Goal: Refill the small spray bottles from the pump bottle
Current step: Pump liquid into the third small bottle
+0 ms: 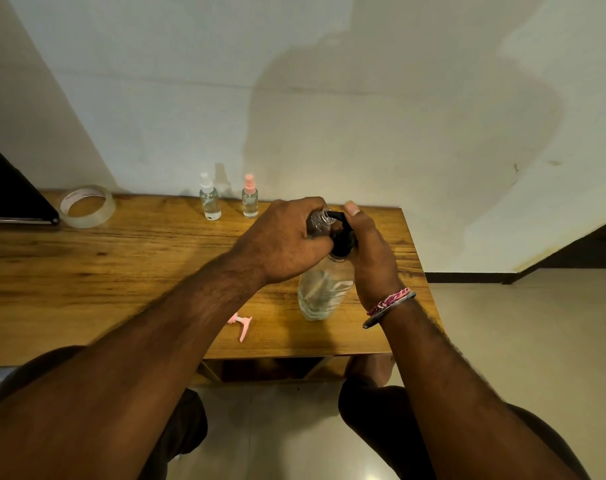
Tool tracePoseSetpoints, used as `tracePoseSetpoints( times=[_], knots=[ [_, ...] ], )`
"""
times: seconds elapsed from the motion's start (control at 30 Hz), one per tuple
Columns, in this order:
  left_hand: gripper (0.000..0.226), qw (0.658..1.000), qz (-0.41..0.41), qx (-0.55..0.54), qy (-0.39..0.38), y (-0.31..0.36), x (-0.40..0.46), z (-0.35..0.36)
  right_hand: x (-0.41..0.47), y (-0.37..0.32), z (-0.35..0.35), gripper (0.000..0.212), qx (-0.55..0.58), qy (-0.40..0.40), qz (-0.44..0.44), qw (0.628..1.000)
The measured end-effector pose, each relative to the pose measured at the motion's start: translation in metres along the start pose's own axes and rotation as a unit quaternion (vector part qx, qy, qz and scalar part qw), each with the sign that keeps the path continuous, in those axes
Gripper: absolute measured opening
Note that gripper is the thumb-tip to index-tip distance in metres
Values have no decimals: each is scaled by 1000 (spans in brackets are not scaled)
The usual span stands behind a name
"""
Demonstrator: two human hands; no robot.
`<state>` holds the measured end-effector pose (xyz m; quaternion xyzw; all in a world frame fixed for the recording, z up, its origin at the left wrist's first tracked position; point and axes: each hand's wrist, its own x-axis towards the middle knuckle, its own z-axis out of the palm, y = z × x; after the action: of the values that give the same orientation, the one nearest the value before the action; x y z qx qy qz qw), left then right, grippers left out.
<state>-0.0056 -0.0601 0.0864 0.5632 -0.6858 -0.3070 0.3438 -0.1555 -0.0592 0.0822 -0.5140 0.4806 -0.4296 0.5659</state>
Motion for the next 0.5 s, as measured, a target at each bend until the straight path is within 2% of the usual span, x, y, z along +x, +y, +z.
tracePoseSetpoints(
  times=[0.1,0.23,0.43,0.5],
  knots=[
    [25,1000,4,6,8,0,0,-2,-2,-2,0,34,-19,-13,1,1000],
    [24,1000,12,14,5,1,-1,-3,-5,2,1,47,5,-26,-1,1000],
    [23,1000,13,20,1,2,0,-2,-6,8,3,55,35,-13,-13,999],
    [22,1000,12,22,-1,3,0,-2,-5,9,3,51,36,-4,-11,999]
  ],
)
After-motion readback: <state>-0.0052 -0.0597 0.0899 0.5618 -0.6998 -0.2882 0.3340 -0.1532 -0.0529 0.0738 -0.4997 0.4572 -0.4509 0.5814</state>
